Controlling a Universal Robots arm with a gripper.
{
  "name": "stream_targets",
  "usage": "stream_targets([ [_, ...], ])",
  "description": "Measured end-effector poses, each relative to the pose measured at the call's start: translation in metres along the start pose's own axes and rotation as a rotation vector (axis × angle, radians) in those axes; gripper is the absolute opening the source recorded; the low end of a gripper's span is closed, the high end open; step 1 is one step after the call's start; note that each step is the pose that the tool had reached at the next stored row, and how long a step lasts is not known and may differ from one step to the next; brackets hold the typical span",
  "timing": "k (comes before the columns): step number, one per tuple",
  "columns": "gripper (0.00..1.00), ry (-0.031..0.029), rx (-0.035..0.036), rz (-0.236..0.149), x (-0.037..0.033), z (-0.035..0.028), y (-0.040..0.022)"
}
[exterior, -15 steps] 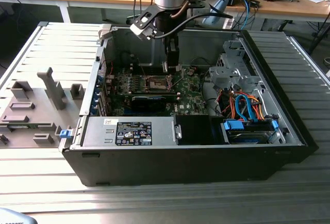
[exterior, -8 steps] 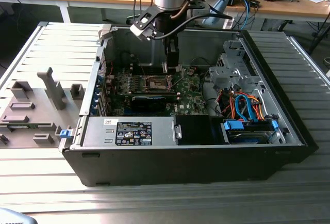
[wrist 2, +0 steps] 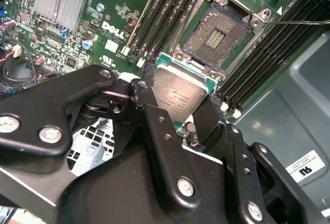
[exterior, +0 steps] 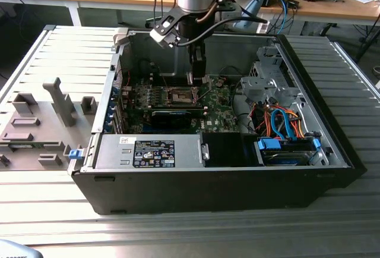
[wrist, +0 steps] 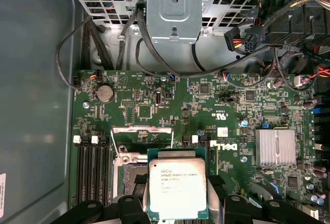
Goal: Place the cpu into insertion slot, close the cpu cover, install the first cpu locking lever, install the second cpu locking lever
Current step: 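Place the cpu into insertion slot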
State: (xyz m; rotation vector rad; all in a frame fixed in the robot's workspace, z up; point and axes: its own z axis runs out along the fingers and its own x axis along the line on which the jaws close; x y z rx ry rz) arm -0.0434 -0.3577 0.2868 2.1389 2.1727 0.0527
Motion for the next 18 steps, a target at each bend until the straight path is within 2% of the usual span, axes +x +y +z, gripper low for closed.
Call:
stream_targets([
  [18, 0.55, -0.0032, 0.0001, 0.000, 0.0002, 0.0037, -0.0005],
])
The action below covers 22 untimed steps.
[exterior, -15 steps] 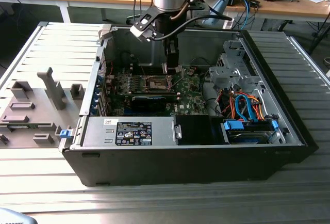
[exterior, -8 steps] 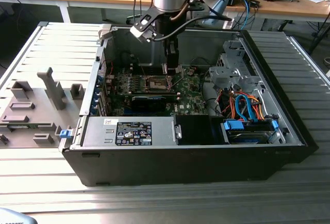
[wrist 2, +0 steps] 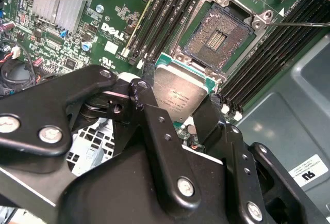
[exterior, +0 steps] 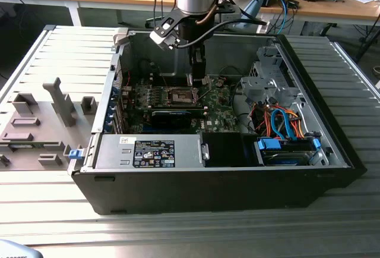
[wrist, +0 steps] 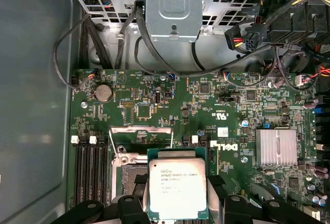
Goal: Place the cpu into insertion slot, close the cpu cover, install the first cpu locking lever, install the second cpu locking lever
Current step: 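Place the cpu into insertion slot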
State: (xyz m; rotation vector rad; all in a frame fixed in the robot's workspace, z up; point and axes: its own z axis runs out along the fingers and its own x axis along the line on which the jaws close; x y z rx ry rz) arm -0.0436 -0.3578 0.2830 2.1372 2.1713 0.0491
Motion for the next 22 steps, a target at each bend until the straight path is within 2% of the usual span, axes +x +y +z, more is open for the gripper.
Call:
stream_targets([
  [22, 0.55, -0.0010, 0.0000, 0.000, 0.0002, 0.0050, -0.0005],
])
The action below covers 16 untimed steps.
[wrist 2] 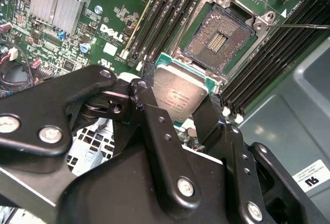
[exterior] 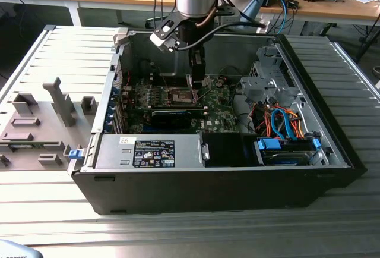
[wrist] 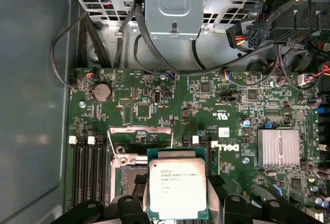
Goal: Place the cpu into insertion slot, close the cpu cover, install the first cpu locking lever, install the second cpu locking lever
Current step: 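Place the cpu into insertion slot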
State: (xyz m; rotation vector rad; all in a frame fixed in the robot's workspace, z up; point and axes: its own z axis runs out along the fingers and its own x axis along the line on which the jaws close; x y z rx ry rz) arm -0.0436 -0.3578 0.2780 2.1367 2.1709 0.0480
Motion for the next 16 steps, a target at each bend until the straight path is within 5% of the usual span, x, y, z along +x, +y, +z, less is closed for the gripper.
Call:
stream_targets([
  [16, 0.55, -0.0010, 0.0000, 0.000, 0.0001, 0.0026, -0.0003],
])
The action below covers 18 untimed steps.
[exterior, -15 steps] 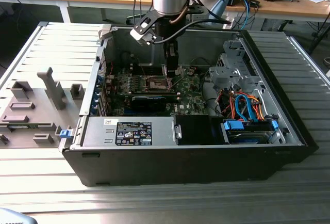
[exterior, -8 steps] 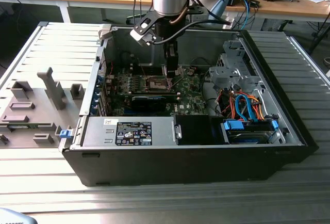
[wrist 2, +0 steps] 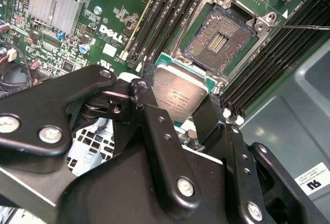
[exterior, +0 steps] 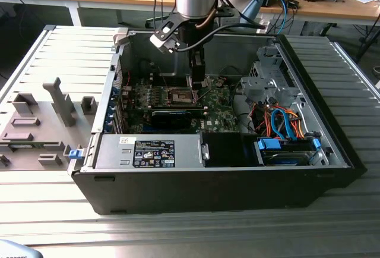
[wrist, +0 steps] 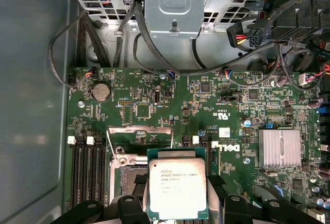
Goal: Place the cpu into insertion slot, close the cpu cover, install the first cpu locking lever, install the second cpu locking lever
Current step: 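Place the cpu into insertion slot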
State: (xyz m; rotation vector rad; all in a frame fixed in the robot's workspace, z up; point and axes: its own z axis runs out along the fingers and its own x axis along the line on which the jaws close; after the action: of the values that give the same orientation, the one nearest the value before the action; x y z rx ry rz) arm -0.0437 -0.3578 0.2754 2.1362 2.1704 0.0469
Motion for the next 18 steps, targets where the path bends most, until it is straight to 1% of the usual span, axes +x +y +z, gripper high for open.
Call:
stream_targets([
  [18, 0.55, -0.0004, 0.0000, 0.000, 0.0002, 0.0031, -0.0004],
])
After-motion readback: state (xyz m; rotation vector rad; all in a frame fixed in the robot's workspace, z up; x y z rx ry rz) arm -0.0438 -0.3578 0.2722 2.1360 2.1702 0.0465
